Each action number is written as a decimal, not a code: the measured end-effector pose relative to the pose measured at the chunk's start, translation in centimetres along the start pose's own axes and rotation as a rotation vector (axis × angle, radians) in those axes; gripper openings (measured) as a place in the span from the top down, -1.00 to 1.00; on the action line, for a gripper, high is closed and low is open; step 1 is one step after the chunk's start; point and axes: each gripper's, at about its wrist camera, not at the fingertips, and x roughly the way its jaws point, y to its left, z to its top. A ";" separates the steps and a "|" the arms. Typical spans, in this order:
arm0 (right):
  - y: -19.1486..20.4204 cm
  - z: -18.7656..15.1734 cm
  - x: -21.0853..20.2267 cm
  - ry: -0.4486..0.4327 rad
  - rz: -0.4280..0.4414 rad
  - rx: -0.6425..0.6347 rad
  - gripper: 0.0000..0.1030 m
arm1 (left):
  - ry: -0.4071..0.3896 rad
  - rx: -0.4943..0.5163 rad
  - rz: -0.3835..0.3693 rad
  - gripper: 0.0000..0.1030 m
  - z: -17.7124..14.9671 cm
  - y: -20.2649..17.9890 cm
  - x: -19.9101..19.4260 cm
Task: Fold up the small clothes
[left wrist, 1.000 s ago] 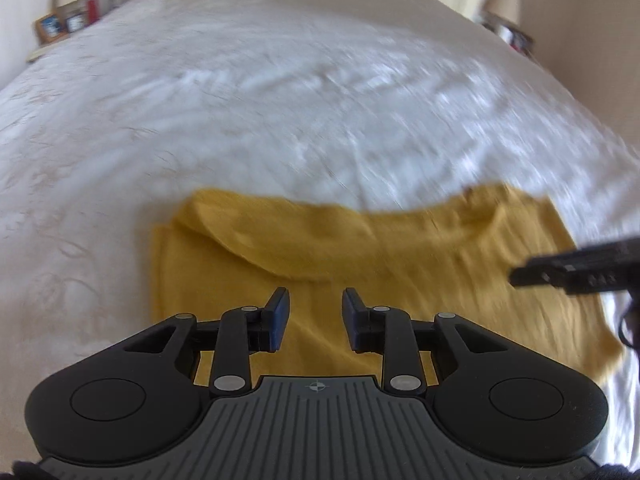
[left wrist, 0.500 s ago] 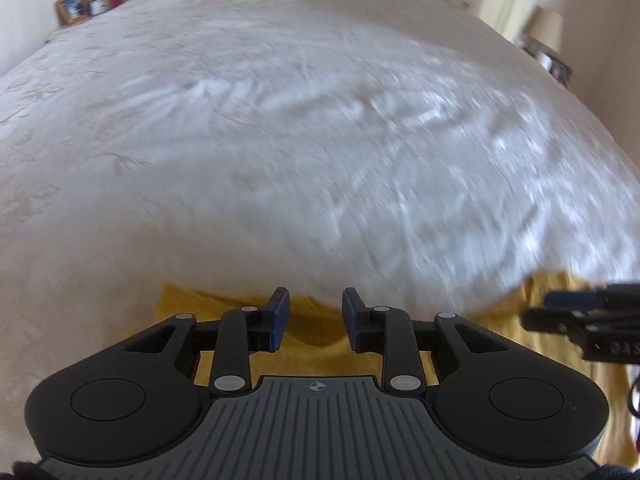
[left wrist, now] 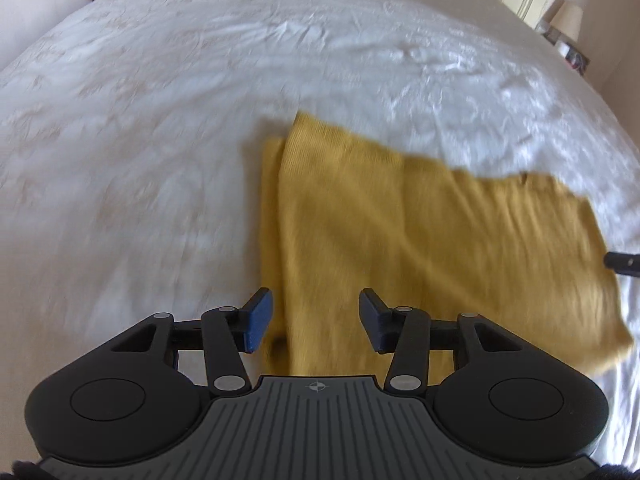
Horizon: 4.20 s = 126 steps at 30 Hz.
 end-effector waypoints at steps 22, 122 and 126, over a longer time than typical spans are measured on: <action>-3.4 -7.9 -6.1 0.002 -0.061 0.169 -0.24 | 0.073 -0.107 -0.108 0.32 -3.2 0.9 1.7; -9.1 2.3 7.4 0.149 0.444 0.220 -1.00 | 0.223 0.104 0.049 -1.00 6.5 -14.7 12.2; -8.6 4.6 8.8 0.139 0.464 0.198 -1.00 | 0.228 0.103 0.051 -1.00 6.5 -14.7 12.2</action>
